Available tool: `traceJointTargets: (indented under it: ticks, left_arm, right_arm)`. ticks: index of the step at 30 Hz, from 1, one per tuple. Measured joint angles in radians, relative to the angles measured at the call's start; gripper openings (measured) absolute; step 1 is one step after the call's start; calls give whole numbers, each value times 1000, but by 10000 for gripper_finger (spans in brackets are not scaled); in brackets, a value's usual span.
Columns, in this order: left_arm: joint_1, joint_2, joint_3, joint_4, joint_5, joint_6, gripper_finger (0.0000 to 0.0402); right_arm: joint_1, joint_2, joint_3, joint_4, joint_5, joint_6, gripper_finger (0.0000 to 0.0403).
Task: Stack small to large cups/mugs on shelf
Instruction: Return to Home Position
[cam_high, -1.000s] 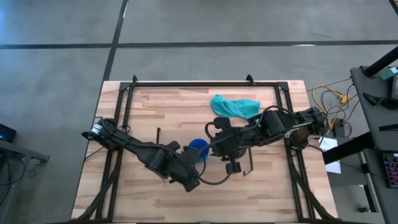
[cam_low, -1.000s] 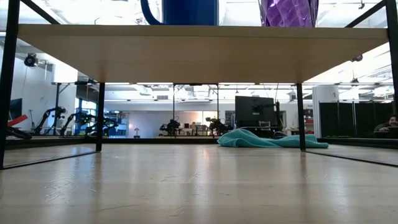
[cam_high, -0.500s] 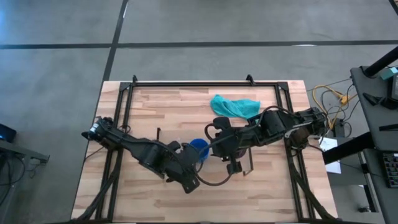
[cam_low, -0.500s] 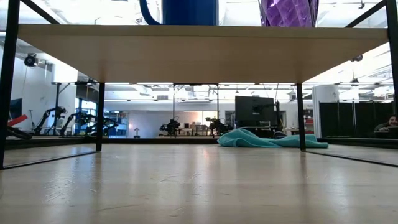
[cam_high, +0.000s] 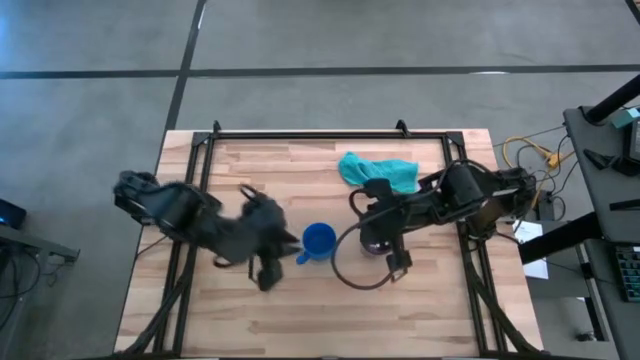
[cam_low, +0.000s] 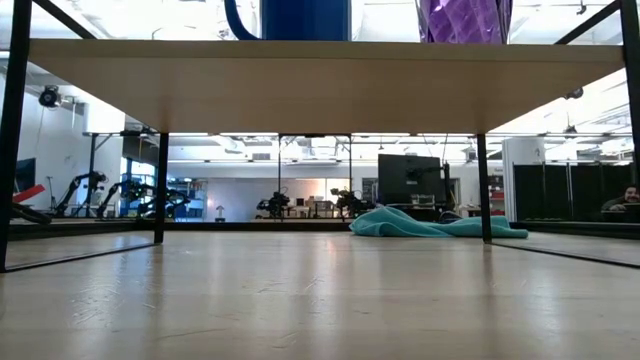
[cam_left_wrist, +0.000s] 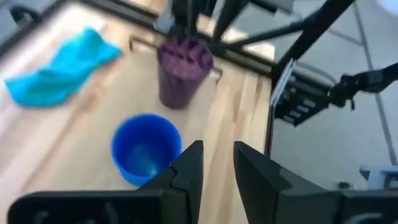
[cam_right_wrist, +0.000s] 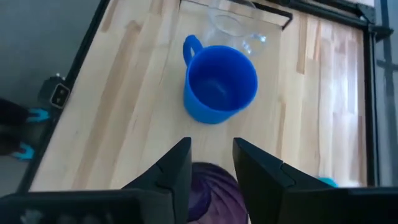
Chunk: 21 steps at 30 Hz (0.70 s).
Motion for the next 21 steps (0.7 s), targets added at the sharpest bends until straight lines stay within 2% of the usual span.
traceJointTargets:
  ticks: [7, 12, 17, 21]
  left_arm:
    - [2, -143, -1, 5, -25, 114, 74]
    - [2, -229, -2, -16, -22, 141, 74]
    - [2, -309, -3, -73, -23, 180, 74]
    - [2, -372, -3, -81, -71, 185, 74]
  right_arm:
    - [0, -64, 0, -26, 0, 87, 99]
    - [5, -108, -1, -131, -1, 220, 93]
    - [5, -213, -8, -44, 1, 245, 91]
    - [12, -312, -8, 23, 49, 280, 93]
